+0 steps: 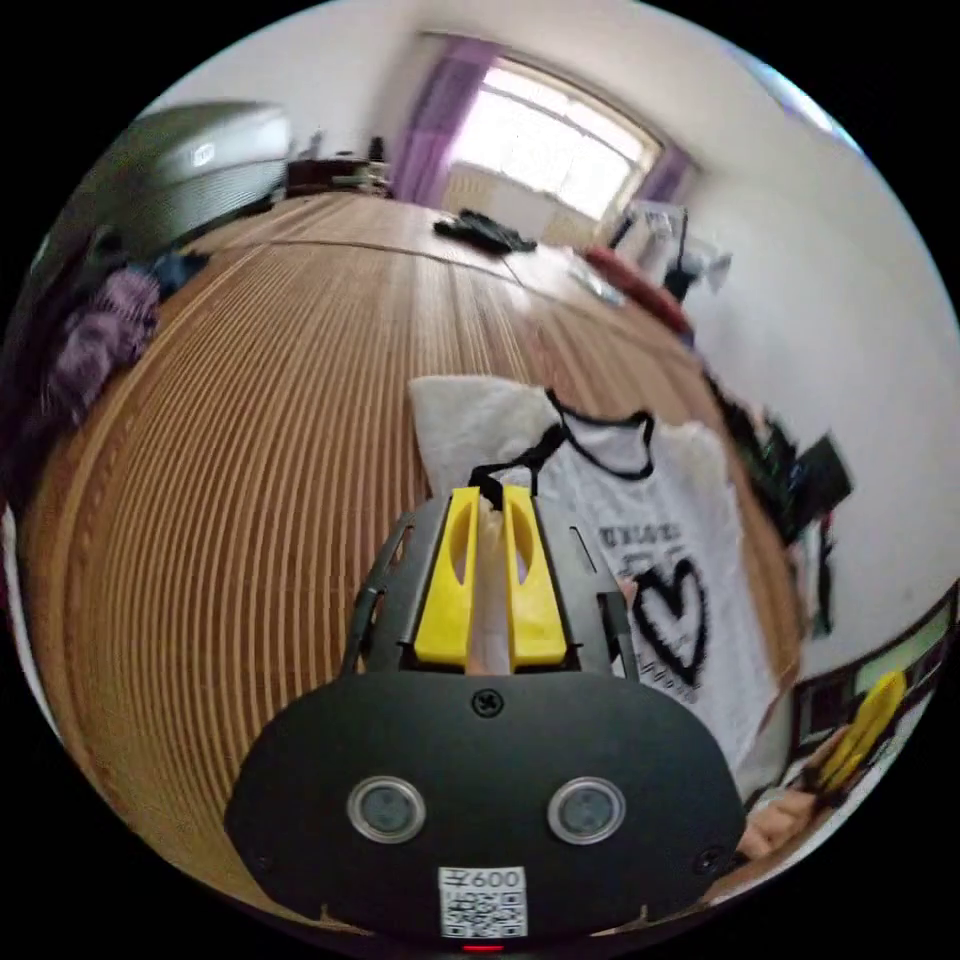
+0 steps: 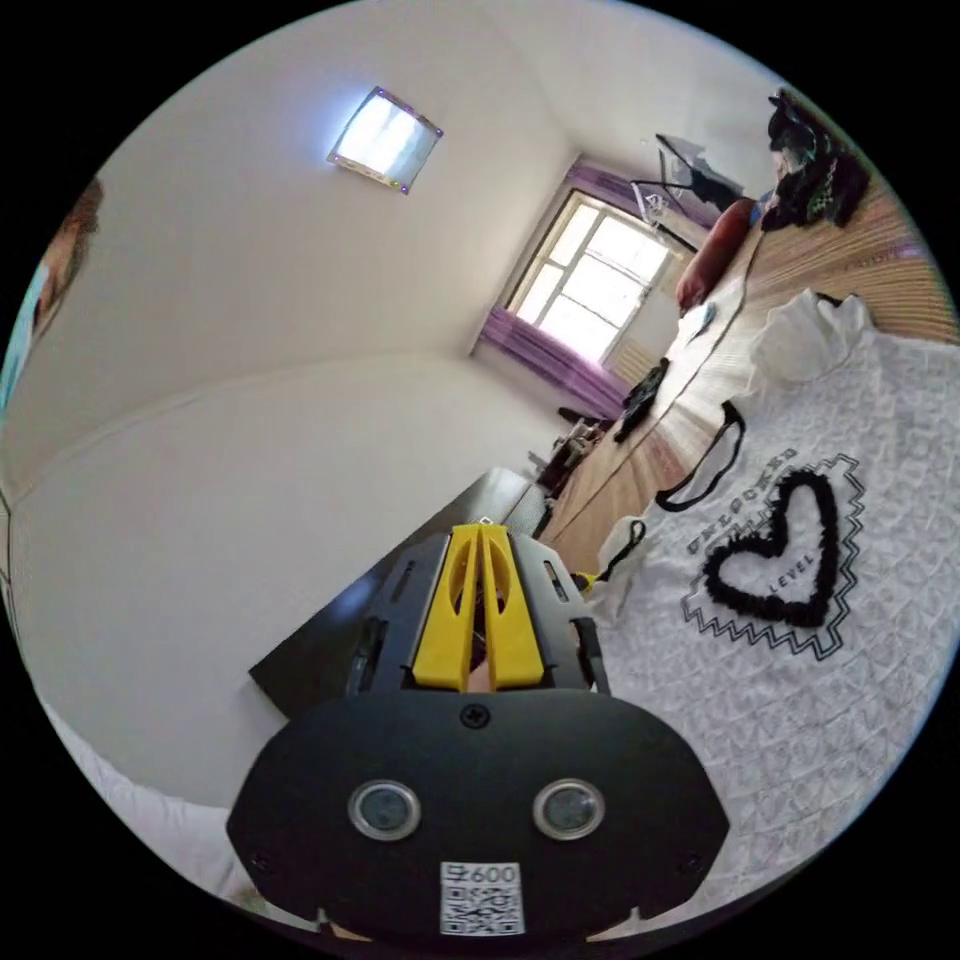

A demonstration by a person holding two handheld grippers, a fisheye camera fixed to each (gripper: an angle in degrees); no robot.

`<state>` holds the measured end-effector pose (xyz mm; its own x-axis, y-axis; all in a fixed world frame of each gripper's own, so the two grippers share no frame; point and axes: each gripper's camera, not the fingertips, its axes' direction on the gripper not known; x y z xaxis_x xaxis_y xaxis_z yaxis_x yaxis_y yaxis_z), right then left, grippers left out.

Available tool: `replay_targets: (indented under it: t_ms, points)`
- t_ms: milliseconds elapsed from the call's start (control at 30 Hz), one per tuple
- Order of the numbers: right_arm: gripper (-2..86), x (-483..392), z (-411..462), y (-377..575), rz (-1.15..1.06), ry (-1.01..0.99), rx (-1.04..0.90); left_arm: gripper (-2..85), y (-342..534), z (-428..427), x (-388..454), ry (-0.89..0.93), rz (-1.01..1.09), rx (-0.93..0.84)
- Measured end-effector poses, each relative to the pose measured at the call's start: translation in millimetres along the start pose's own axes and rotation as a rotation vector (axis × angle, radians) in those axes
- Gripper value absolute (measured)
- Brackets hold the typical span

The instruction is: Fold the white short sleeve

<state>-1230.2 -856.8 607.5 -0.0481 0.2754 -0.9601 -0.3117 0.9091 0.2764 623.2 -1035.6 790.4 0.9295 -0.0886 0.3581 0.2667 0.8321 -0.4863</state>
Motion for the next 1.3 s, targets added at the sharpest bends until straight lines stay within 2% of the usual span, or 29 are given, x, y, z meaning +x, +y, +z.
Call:
replay_targets:
  t_ms: [33,100,167,200,300,367,400,500,567,633,700,767,833,900,967,1033,1067,1133,1200,1267,1300]
  points:
    - [-0.9,-1,6,-1,0.01,0.053,-0.019,2.2,6,-22,-39,0.061,-0.236,0.051]
    - [-0.9,3,17,-5,0.031,0.074,-0.061,1.7,24,-37,-85,0.136,-0.478,0.063]
    - [-0.9,8,27,-10,0.061,0.032,-0.1,1.3,37,-53,-108,0.173,-0.547,0.102]
    - [-0.9,10,34,-13,0.076,0.013,-0.115,1.1,42,-69,-112,0.233,-0.554,0.189]
    - [-0.9,5,49,-19,0.042,0.032,-0.142,1.2,35,-103,-99,0.296,-0.587,0.302]
    - [-0.9,2,58,-22,0.025,0.065,-0.144,1.1,20,-116,-67,0.252,-0.511,0.352]
    - [-0.9,1,64,-24,0.027,0.072,-0.14,0.9,5,-112,-37,0.228,-0.429,0.322]
    - [-0.9,-3,82,-24,0.053,0.046,-0.146,0.5,-28,-72,53,0.26,-0.146,0.185]
    - [-0.9,-10,96,-22,0.047,0.036,-0.161,0.3,-38,-36,118,0.202,0.067,0.053]
    - [-0.8,-24,114,-20,-0.002,0.038,-0.178,0.3,-28,17,193,-0.163,0.28,-0.114]
    - [-0.8,-32,130,-18,-0.041,0.056,-0.189,0.4,-11,49,222,-0.402,0.345,-0.184]
    - [-0.8,-38,145,-17,-0.065,0.071,-0.203,0.5,5,51,232,-0.451,0.341,-0.141]
    - [-0.6,-42,163,-15,-0.093,0.089,-0.215,0.5,34,19,236,-0.535,0.175,0.06]
    - [-0.2,-50,172,-17,-0.156,0.092,-0.182,0.5,63,5,259,-0.655,0.188,0.192]
    - [0.9,-62,178,-32,-0.274,0.125,-0.125,0.4,85,17,284,-0.646,0.304,0.129]
    - [3.0,-63,183,-81,-0.383,0.267,-0.099,0.4,118,37,319,-0.491,0.508,0.048]
    - [3.2,-57,184,-96,-0.388,0.292,-0.09,0.4,126,41,327,-0.484,0.535,0.05]
    - [3.7,-7,190,-170,-0.385,0.349,-0.096,0.4,140,58,347,-0.555,0.518,0.088]
    - [2.8,51,201,-233,-0.314,0.45,-0.117,0.3,144,78,360,-0.553,0.549,0.082]
    - [1.0,112,229,-282,-0.3,0.546,-0.199,0.3,149,108,375,-0.549,0.65,0.022]
    - [0.1,148,256,-306,-0.287,0.593,-0.326,0.4,147,136,380,-0.604,0.655,-0.079]
